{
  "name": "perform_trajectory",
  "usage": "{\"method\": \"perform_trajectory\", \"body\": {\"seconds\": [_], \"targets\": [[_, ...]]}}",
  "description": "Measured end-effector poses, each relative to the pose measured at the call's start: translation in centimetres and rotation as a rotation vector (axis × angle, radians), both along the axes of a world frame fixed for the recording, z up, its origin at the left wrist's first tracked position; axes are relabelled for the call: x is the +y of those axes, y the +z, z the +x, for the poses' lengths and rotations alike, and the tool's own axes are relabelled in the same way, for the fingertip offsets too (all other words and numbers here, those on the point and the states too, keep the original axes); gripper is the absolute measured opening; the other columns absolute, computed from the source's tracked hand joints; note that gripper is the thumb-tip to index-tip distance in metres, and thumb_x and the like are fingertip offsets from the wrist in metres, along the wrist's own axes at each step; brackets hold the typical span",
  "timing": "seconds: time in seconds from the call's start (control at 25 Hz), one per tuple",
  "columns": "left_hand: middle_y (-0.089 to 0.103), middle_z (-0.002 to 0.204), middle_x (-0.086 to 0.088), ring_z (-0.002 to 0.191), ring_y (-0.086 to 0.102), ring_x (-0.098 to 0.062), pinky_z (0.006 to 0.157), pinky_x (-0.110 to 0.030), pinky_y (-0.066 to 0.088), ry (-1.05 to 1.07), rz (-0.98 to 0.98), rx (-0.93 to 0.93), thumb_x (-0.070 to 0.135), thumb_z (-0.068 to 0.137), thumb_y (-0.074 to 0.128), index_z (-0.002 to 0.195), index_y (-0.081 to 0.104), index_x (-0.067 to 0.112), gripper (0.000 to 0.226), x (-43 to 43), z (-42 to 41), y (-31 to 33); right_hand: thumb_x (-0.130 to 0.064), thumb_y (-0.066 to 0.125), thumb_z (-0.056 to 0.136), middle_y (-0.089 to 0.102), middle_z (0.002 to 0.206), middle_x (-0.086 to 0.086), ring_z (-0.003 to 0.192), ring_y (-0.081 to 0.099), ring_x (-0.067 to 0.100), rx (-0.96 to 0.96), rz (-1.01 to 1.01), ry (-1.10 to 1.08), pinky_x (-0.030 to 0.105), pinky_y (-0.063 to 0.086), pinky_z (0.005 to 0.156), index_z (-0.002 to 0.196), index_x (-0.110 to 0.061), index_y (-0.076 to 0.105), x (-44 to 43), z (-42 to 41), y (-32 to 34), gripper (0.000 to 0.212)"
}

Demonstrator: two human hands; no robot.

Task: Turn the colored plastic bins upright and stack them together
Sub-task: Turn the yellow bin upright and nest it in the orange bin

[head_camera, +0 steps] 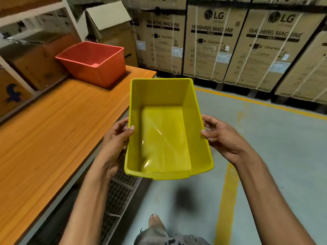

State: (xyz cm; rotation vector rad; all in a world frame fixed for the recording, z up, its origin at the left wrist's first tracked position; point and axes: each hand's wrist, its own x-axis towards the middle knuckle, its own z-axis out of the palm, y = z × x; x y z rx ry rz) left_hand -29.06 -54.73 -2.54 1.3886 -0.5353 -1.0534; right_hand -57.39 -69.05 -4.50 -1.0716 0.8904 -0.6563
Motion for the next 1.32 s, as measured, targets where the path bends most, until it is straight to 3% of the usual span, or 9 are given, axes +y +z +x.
{"method": "perform_trajectory", "body": {"seconds": [0.24, 0.36, 0.56, 0.68, 0.8, 0.96, 1.16, 1.24, 1.32], "targets": [[0.056, 0.146, 0.002, 0.133, 0.054, -0.016, 0.101, -0.036, 0.051, -0.066, -0.195, -0.276, 0.026, 0.096, 0.066, 0.14, 0.053, 0.036, 0.047, -12.4, 0.3, -0.7, 0.012, 0.053, 0.096, 0.062, 0.124, -0.015, 0.097, 0.063, -0.002, 0.162, -0.421, -0.193, 0.019, 0.054, 0.079, 0.136, -0.037, 0.051, -9.8, 2.6, 0.9, 0.063], [0.059, 0.142, 0.004, 0.129, 0.057, -0.011, 0.102, -0.037, 0.052, -0.03, -0.239, -0.322, 0.027, 0.096, 0.066, 0.142, 0.053, 0.034, 0.048, -19.0, 1.7, 0.3, 0.009, 0.058, 0.094, 0.059, 0.126, -0.017, 0.094, 0.058, -0.007, 0.205, -0.505, -0.244, 0.013, 0.052, 0.078, 0.137, -0.038, 0.05, -15.6, 4.4, 2.7, 0.065], [0.062, 0.129, 0.0, 0.106, 0.06, -0.004, 0.082, -0.017, 0.051, 0.074, -0.299, -0.531, 0.01, 0.101, 0.061, 0.14, 0.053, 0.025, 0.042, -28.3, 3.2, 2.7, 0.015, 0.061, 0.089, 0.059, 0.123, -0.009, 0.089, 0.057, -0.005, 0.188, -0.586, -0.245, 0.018, 0.055, 0.077, 0.13, -0.042, 0.054, -25.3, 6.5, 6.0, 0.071], [0.059, 0.119, -0.008, 0.099, 0.057, -0.009, 0.079, -0.02, 0.049, 0.147, -0.277, -0.594, 0.007, 0.099, 0.064, 0.137, 0.056, 0.026, 0.043, -32.7, 4.2, 3.6, 0.017, 0.065, 0.085, 0.062, 0.121, -0.004, 0.092, 0.059, 0.002, 0.137, -0.586, -0.173, 0.019, 0.056, 0.082, 0.125, -0.044, 0.057, -31.8, 7.7, 7.0, 0.074], [0.057, 0.111, -0.013, 0.092, 0.053, -0.011, 0.082, -0.03, 0.047, 0.246, -0.249, -0.552, -0.001, 0.093, 0.067, 0.129, 0.061, 0.028, 0.046, -37.2, 5.1, 4.2, 0.015, 0.071, 0.082, 0.066, 0.125, 0.006, 0.103, 0.066, 0.022, 0.049, -0.535, -0.036, 0.037, 0.06, 0.091, 0.129, -0.034, 0.062, -39.5, 9.1, 7.5, 0.068], [0.056, 0.114, -0.03, 0.095, 0.055, -0.025, 0.082, -0.039, 0.049, 0.339, -0.179, -0.455, -0.007, 0.087, 0.073, 0.123, 0.064, 0.022, 0.048, -41.5, 6.4, 6.6, 0.004, 0.067, 0.092, 0.072, 0.125, 0.002, 0.113, 0.07, 0.02, -0.105, -0.369, 0.212, 0.041, 0.058, 0.089, 0.132, -0.022, 0.063, -48.8, 12.0, 9.8, 0.049], [0.072, 0.109, -0.005, 0.095, 0.072, -0.015, 0.067, -0.032, 0.059, 0.539, -0.157, -0.314, 0.009, 0.086, 0.075, 0.124, 0.066, 0.023, 0.041, -42.1, 9.2, 10.8, 0.004, 0.066, 0.089, 0.064, 0.138, 0.017, 0.126, 0.063, 0.033, -0.198, -0.222, 0.544, 0.055, 0.045, 0.108, 0.133, -0.017, 0.066, -56.2, 20.2, 13.4, 0.048], [0.071, 0.111, -0.008, 0.087, 0.071, -0.011, 0.058, -0.027, 0.056, 0.617, -0.146, -0.318, 0.015, 0.09, 0.073, 0.128, 0.064, 0.016, 0.039, -41.8, 11.1, 12.3, 0.005, 0.063, 0.089, 0.065, 0.137, 0.018, 0.117, 0.065, 0.031, -0.227, -0.184, 0.623, 0.049, 0.053, 0.099, 0.132, -0.012, 0.067, -57.1, 24.4, 14.6, 0.046], [0.07, 0.107, -0.012, 0.062, 0.068, -0.005, 0.044, -0.019, 0.051, 0.68, -0.111, -0.275, 0.014, 0.093, 0.069, 0.127, 0.063, 0.01, 0.034, -41.0, 13.5, 13.4, 0.004, 0.062, 0.09, 0.068, 0.13, 0.015, 0.106, 0.065, 0.025, -0.26, -0.127, 0.698, 0.033, 0.058, 0.075, 0.134, -0.008, 0.064, -57.2, 28.7, 15.7, 0.046]]}}
